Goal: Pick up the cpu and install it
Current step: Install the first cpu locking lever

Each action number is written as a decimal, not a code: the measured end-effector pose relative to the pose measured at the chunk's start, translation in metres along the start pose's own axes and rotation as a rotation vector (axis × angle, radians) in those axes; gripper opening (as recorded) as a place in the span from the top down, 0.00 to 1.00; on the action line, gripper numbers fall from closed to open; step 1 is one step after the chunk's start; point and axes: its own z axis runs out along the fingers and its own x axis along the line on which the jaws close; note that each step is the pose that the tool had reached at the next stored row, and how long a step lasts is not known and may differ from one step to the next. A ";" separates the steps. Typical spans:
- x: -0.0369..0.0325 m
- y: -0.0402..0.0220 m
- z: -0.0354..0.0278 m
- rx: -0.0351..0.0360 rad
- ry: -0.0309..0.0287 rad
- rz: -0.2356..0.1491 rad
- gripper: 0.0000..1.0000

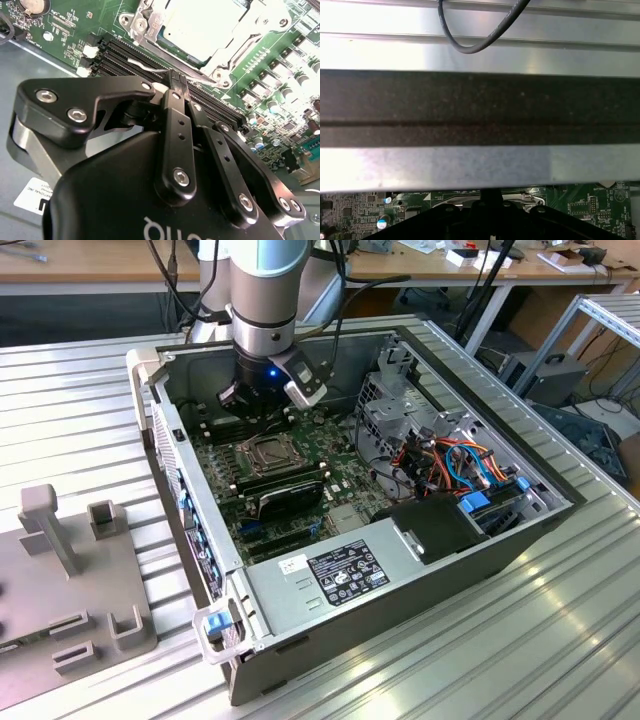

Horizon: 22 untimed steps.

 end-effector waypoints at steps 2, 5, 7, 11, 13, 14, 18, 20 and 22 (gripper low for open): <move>-0.0001 0.0000 0.0000 0.0000 0.0000 0.000 0.89; -0.0002 0.0000 0.0001 0.0000 0.0000 0.000 0.89; -0.0016 0.0000 0.0008 -0.0001 0.0000 0.000 0.89; -0.0029 0.0000 0.0013 0.0000 0.0000 0.000 0.89; -0.0033 0.0000 0.0016 0.0000 0.0002 0.000 0.89; -0.0036 -0.0001 0.0020 -0.0001 0.0001 0.000 0.89; -0.0052 -0.0003 0.0044 0.0000 0.0000 0.000 0.89; -0.0056 -0.0005 0.0057 0.0001 0.0001 0.000 0.89; -0.0060 -0.0006 0.0073 0.0004 0.0001 0.000 0.89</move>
